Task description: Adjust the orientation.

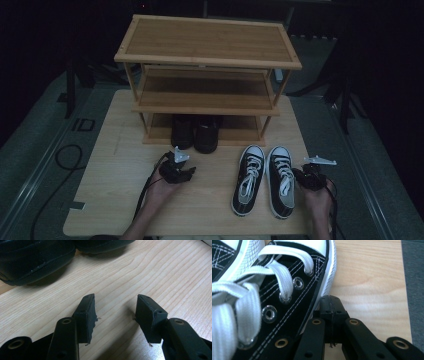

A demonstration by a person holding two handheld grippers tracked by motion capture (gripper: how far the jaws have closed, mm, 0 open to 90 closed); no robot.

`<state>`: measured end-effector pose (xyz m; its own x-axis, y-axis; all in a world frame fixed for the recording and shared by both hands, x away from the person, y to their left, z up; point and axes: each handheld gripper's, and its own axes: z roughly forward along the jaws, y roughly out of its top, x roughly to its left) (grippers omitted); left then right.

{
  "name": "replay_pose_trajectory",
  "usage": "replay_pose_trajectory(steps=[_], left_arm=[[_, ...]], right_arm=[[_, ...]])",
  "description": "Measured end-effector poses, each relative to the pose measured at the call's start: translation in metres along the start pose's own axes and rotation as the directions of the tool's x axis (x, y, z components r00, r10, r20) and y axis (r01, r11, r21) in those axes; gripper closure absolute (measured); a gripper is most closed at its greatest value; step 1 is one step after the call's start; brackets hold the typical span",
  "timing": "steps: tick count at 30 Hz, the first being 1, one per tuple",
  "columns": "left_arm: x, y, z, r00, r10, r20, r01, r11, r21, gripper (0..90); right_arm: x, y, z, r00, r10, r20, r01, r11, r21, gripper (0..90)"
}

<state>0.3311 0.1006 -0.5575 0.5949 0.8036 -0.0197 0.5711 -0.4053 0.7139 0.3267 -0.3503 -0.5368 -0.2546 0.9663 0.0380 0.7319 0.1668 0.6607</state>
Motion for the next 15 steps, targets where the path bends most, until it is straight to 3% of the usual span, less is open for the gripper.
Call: replay_pose_trajectory(steps=[8,15], left_arm=[[0.0,0.0,0.0,1.0,0.002,0.001,-0.002,1.0,0.0,50.7],[0.0,0.0,0.0,1.0,0.003,0.002,-0.003,1.0,-0.001,50.7]], right_arm=[[-0.005,0.024,0.017,0.9965,-0.06,-0.058,0.062,0.998,0.028,90.0],[-0.003,0.04,0.029,0.979,-0.161,-0.125,0.167,0.985,0.042,90.0]])
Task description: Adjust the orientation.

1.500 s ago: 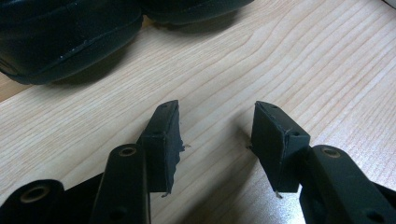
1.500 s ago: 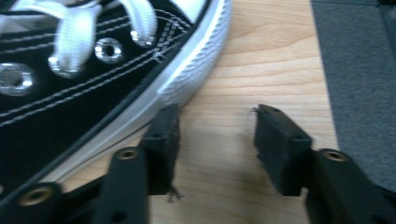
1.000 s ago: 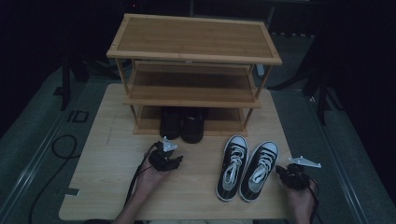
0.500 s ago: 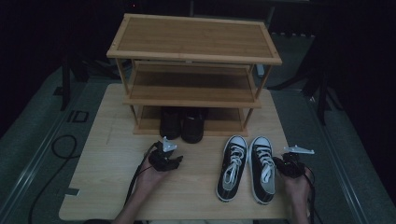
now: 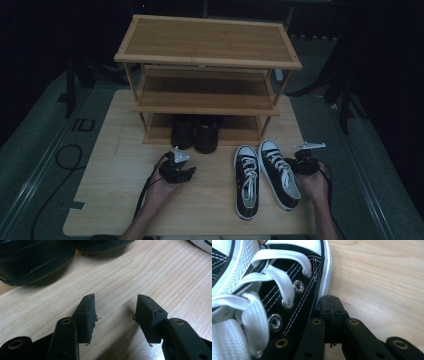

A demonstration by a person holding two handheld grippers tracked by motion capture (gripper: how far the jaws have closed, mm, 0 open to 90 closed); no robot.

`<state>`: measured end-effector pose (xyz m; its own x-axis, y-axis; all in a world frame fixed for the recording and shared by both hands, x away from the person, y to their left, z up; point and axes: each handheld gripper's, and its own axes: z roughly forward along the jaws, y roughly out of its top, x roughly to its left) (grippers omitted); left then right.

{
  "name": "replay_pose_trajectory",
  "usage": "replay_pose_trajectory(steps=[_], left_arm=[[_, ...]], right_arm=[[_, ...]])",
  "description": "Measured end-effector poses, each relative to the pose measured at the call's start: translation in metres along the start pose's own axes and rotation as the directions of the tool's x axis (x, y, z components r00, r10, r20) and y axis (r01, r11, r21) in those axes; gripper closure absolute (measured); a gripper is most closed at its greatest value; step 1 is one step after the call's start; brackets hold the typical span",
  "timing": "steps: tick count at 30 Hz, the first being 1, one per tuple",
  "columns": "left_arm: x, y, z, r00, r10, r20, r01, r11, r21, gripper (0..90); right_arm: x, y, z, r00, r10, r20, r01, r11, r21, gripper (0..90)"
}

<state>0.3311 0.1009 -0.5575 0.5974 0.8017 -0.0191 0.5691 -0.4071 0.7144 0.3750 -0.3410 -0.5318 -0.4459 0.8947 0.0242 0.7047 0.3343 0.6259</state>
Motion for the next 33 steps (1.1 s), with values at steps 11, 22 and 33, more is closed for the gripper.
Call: replay_pose_trajectory(steps=[11,22,33], left_arm=[[0.0,0.0,0.0,1.0,0.001,0.0,-0.001,1.0,0.001,50.7],[0.0,0.0,0.0,1.0,0.001,0.0,-0.001,1.0,0.001,50.7],[0.0,0.0,0.0,1.0,0.001,0.001,-0.001,1.0,0.0,50.7]], right_arm=[[0.019,0.019,0.011,0.9929,-0.114,-0.033,0.115,0.993,0.026,90.0],[0.024,0.018,-0.006,0.994,-0.105,-0.031,0.107,0.991,0.084,81.8],[0.034,0.022,-0.037,0.9936,-0.11,-0.026,0.112,0.988,0.11,74.8]])
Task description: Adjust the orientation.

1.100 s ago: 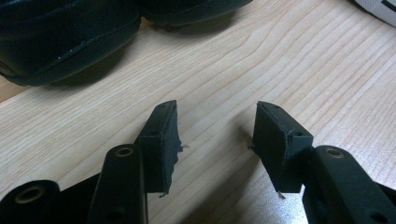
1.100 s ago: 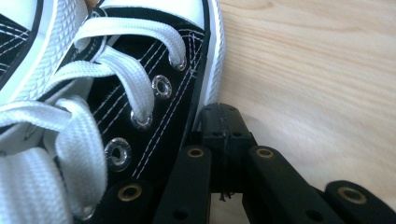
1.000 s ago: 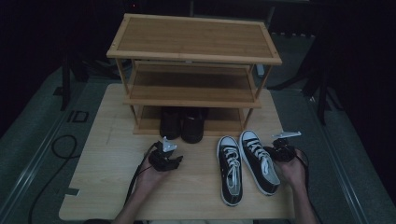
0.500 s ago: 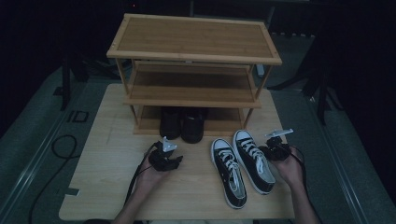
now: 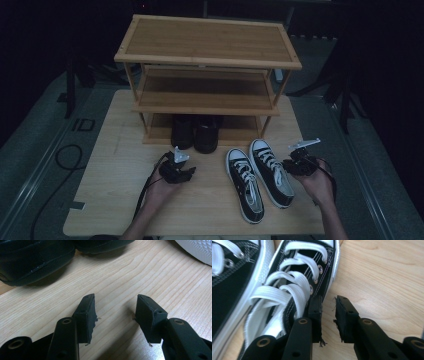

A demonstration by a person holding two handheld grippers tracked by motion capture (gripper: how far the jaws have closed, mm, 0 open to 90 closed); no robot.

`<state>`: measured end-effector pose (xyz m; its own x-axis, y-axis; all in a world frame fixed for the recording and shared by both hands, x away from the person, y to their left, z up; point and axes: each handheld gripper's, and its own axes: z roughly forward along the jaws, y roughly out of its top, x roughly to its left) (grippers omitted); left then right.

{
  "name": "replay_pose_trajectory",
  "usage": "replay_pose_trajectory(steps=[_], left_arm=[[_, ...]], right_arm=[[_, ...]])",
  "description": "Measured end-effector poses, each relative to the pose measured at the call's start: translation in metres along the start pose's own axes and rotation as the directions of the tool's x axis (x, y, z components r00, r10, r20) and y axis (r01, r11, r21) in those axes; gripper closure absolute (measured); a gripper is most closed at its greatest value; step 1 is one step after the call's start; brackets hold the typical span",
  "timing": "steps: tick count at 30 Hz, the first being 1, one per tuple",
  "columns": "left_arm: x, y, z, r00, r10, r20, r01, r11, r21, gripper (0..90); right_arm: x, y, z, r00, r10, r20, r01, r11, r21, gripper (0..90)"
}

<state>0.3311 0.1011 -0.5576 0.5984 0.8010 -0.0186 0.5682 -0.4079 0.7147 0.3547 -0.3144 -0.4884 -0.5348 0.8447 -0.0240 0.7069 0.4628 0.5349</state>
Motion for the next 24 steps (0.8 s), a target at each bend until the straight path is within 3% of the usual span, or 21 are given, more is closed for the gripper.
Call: replay_pose_trajectory(steps=[11,15,21,24], left_arm=[[0.0,0.0,0.0,1.0,0.0,0.0,0.0,1.0,-0.002,50.7],[0.0,0.0,0.0,1.0,0.0,0.0,0.0,1.0,-0.002,50.7],[0.0,0.0,0.0,1.0,0.001,0.0,-0.001,1.0,-0.002,50.6],[0.0,0.0,0.0,1.0,0.001,0.0,-0.001,1.0,-0.002,50.6]], right_arm=[[0.012,0.001,-0.039,0.9998,-0.017,-0.01,0.017,0.999,-0.041,74.6],[0.018,-0.001,-0.047,0.9997,-0.002,-0.023,0.001,1.0,-0.029,74.6],[0.025,-0.004,-0.041,0.9995,-0.006,-0.032,0.007,0.999,0.035,74.8],[0.029,-0.005,-0.032,0.9997,-0.025,0.008,0.024,0.997,0.071,79.7]])
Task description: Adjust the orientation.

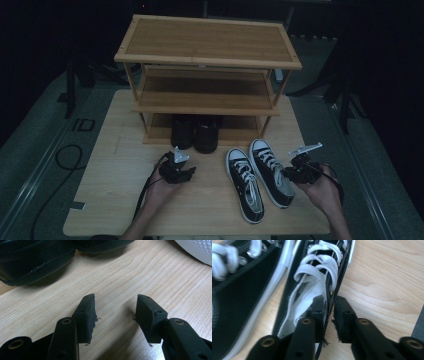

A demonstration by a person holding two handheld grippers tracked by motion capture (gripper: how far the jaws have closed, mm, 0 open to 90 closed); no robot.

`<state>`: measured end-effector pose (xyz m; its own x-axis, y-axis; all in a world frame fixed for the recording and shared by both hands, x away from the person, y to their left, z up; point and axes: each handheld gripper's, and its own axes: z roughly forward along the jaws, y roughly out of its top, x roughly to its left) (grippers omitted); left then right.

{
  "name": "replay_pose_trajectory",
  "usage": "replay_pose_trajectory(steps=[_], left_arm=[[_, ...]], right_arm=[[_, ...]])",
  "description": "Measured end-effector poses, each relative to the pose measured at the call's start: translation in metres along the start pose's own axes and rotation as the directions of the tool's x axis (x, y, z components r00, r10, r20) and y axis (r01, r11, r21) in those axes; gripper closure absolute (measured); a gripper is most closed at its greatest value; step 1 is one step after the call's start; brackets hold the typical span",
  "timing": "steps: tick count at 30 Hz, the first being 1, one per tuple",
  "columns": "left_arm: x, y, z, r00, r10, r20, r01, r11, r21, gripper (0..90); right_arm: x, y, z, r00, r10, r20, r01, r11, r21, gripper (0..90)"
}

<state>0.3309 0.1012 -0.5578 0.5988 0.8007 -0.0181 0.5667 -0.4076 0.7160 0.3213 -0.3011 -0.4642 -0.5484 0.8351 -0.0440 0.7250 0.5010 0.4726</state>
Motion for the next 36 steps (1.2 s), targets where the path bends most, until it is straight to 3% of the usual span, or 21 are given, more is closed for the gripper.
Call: replay_pose_trajectory(steps=[3,16,26,29,36], left_arm=[[0.0,0.0,0.0,1.0,0.0,0.0,0.0,1.0,0.0,50.6],[0.0,0.0,0.0,1.0,0.001,0.0,-0.001,1.0,0.0,50.6],[0.0,0.0,0.0,1.0,0.0,0.0,0.0,1.0,0.0,50.6],[0.0,0.0,0.0,1.0,0.001,0.0,-0.001,1.0,0.0,50.6],[0.0,0.0,0.0,1.0,0.001,0.001,-0.001,1.0,0.0,50.6]], right_arm=[[0.001,0.001,0.009,0.9998,-0.01,0.019,0.009,1.0,0.021,83.1],[0.004,0.01,0.03,0.9979,-0.003,0.065,-0.003,0.996,0.091,82.2],[-0.003,0.011,0.034,0.9989,0.011,0.045,-0.015,0.996,0.091,87.3],[-0.005,0.012,0.035,0.9979,0.017,0.063,-0.022,0.996,0.082,87.7],[-0.01,0.018,0.029,0.9978,0.032,0.057,-0.036,0.998,0.057,87.9]])
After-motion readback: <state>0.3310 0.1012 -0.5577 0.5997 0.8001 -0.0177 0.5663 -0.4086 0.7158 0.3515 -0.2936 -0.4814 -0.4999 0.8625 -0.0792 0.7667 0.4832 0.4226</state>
